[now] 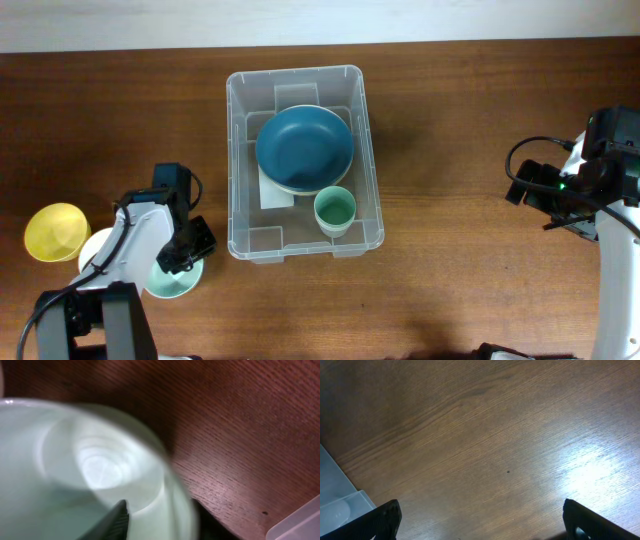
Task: Pack container
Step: 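Move the left gripper to the light green cup and grasp it, then place the light green cup in the bin beside the stacked cups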
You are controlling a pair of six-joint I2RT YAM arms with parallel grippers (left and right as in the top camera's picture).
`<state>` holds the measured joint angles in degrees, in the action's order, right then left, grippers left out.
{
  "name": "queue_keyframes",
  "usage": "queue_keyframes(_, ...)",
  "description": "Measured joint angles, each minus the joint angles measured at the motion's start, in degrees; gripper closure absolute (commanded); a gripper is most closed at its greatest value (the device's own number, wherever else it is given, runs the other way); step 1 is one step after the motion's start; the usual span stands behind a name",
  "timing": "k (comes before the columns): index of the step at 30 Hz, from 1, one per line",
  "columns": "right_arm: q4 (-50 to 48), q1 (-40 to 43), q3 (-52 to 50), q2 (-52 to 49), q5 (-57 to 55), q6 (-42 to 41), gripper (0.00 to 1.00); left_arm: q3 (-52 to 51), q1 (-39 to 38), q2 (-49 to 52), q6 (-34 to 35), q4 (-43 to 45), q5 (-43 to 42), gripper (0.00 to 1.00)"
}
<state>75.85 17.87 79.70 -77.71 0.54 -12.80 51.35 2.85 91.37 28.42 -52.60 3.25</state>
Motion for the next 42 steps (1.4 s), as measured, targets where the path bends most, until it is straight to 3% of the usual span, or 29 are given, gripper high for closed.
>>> queue_keyframes(4, 0.00, 0.00, 0.00, 0.00, 0.00, -0.02, 0.01, -0.07, 0.00, 0.00, -0.11, 0.20, 0.04, 0.99)
queue_keyframes(13, -0.02, 0.00, 0.00, 0.00, 0.00, -0.02, 0.01, 2.97, 0.00, -0.09, 0.11, -2.64, 0.61, 0.99)
queue_keyframes(19, -0.07, 0.00, 0.00, 0.00, 0.00, -0.02, 0.01, 16.83, -2.43, -0.31, -0.15, -12.68, 0.20, 0.99)
queue_keyframes(23, -0.07, 0.00, 0.00, 0.00, 0.00, -0.02, 0.01, 29.75, -8.57, -1.90, -0.35, -16.41, 0.11, 0.99)
queue_keyframes(28, -0.07, 0.00, 0.00, 0.00, 0.00, -0.02, 0.01, 38.16, -17.22, -3.65, -0.39, -15.43, -0.02, 0.99)
queue_keyframes(34, -0.09, 0.00, 0.00, 0.00, 0.02, 0.00, 0.01, 39.15, -28.68, -3.65, -1.51, -13.86, -0.39, 0.99)
queue_keyframes(42, -0.04, 0.00, 0.00, 0.00, 0.00, -0.02, 0.01, 39.15, -35.47, 2.62, -3.39, -13.81, -0.46, 0.99)
